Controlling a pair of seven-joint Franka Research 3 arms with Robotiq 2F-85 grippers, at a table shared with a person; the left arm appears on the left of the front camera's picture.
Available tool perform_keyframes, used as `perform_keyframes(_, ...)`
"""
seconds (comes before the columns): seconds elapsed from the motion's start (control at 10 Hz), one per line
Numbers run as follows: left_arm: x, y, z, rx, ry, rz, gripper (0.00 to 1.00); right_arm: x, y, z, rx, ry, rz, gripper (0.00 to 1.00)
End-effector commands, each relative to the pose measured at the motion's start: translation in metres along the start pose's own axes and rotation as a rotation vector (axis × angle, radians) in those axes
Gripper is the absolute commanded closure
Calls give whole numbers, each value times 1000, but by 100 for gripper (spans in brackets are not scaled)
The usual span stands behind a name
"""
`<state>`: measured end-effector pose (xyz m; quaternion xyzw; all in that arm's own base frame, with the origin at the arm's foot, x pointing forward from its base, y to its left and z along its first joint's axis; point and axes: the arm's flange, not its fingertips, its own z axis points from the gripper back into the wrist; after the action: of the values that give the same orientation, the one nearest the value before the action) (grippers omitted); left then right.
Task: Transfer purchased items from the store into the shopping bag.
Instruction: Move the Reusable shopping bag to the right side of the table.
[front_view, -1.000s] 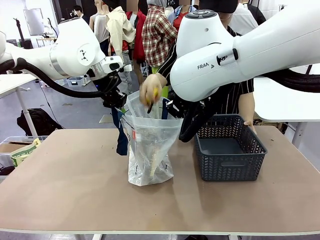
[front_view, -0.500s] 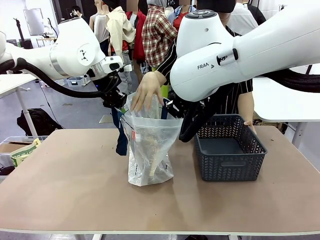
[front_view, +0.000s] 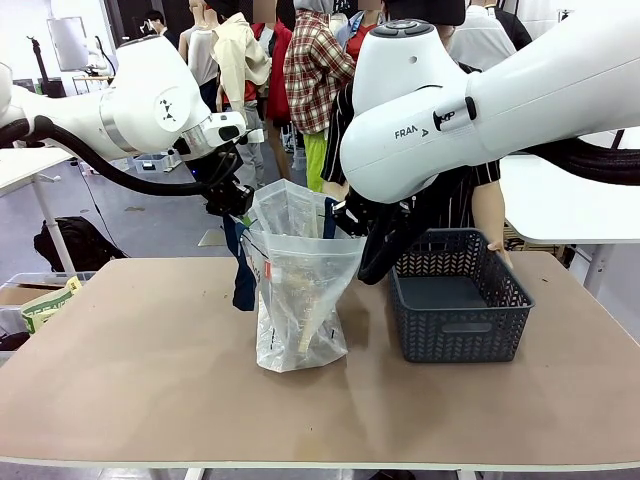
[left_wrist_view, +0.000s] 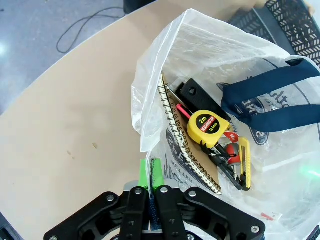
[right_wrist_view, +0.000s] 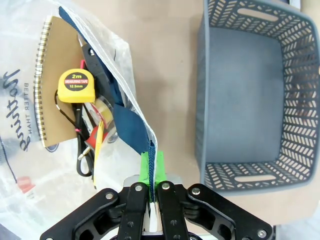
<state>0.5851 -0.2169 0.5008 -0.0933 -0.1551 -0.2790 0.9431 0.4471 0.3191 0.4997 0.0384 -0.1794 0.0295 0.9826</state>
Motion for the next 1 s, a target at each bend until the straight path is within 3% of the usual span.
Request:
perform_keyframes(0.0,4,-5,0,-33,-7,-12,100,0,0,0,0,0,0,100)
perform_keyframes(0.3,5,-11,-3,-64,-9,-18,100,6,36,-5,-5,22,104,100)
perform_keyframes(0.7,1,-19,8,-125,-44,26,23,6,50,-3,-15,5,138,100)
perform_keyframes(0.9,2,-19,11,-197,-70,83,23,7,57,0,-7,5,159,100)
